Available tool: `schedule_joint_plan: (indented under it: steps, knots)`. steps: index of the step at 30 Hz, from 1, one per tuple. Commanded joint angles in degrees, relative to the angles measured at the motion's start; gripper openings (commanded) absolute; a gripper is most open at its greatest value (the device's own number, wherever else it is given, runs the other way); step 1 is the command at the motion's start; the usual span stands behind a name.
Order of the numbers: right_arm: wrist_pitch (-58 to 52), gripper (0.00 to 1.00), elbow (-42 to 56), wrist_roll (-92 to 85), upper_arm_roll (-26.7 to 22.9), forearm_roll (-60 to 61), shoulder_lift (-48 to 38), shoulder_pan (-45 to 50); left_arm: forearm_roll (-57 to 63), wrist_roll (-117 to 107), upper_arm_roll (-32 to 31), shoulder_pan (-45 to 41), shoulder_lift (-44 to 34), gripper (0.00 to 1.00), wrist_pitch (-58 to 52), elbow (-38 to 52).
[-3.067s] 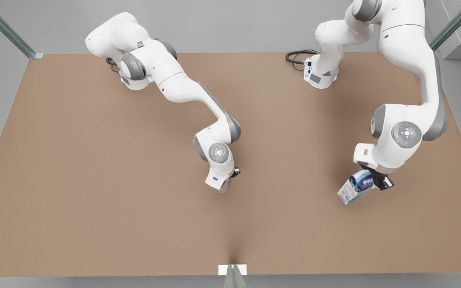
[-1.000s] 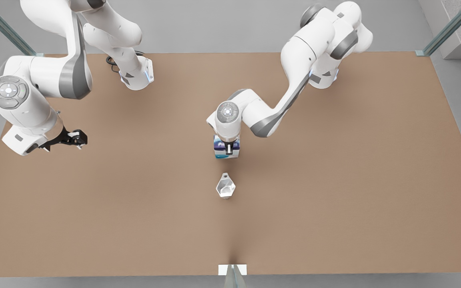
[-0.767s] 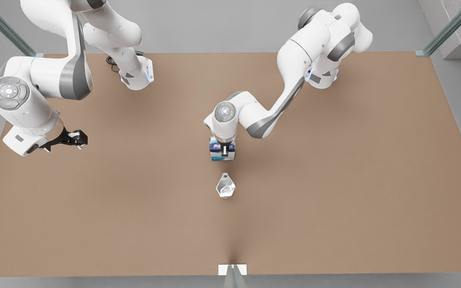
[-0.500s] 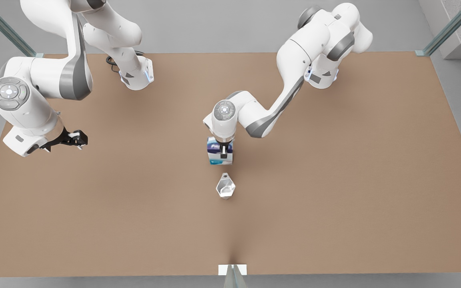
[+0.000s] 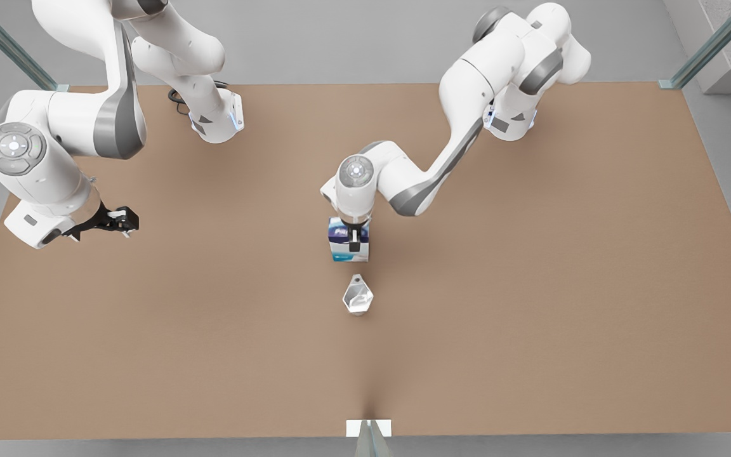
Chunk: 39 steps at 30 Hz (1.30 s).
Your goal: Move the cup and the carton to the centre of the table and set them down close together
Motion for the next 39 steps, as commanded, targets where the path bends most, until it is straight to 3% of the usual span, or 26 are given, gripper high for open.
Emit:
schedule_joint_plan:
  steps: [1,15,17,23,26,28,30,31,39]
  knots:
    - [-0.02,1.00,-0.04,0.05,0.00,0.09,0.00,-0.09,-0.19,-0.04,0.00,0.00,-0.02,0.99,0.00,0.01]
    - [-0.02,1.00,-0.04,-0.04,0.00,0.18,-0.09,-0.17,-1.60,0.22,0.26,1.75,-5.56,1.00,-5.27,1.15]
    - [-0.02,1.00,-0.04,-0.04,0.09,0.18,-0.09,-0.17,-1.60,-3.55,3.77,5.35,-7.40,1.00,-7.21,3.79]
    - [-0.02,1.00,-0.04,-0.04,0.09,0.26,-0.09,-0.17,-0.63,-29.13,6.15,27.41,-10.66,0.99,-9.67,3.26]
    - [-0.02,1.00,-0.04,-0.04,0.09,0.26,-0.09,-0.17,-0.54,-39.15,12.83,32.07,-13.20,1.00,-12.39,1.50]
    - [0.15,1.00,-0.13,-0.04,0.09,0.26,-0.09,-0.17,5.43,-43.55,12.74,37.52,-17.16,1.00,-12.48,-2.63]
    - [0.15,1.00,-0.13,-0.04,0.09,0.26,-0.09,-0.17,5.43,-42.67,7.30,44.38,-21.11,1.00,-12.57,-5.53]
    - [0.15,1.00,-0.13,-0.04,0.09,0.26,-0.09,-0.17,6.14,-40.12,4.83,45.79,-21.03,1.00,-12.22,-5.35]
    - [0.24,1.00,-0.48,-0.04,0.09,1.05,-0.18,-0.53,1.04,-35.20,4.66,43.59,-18.65,1.00,-14.94,-3.42]
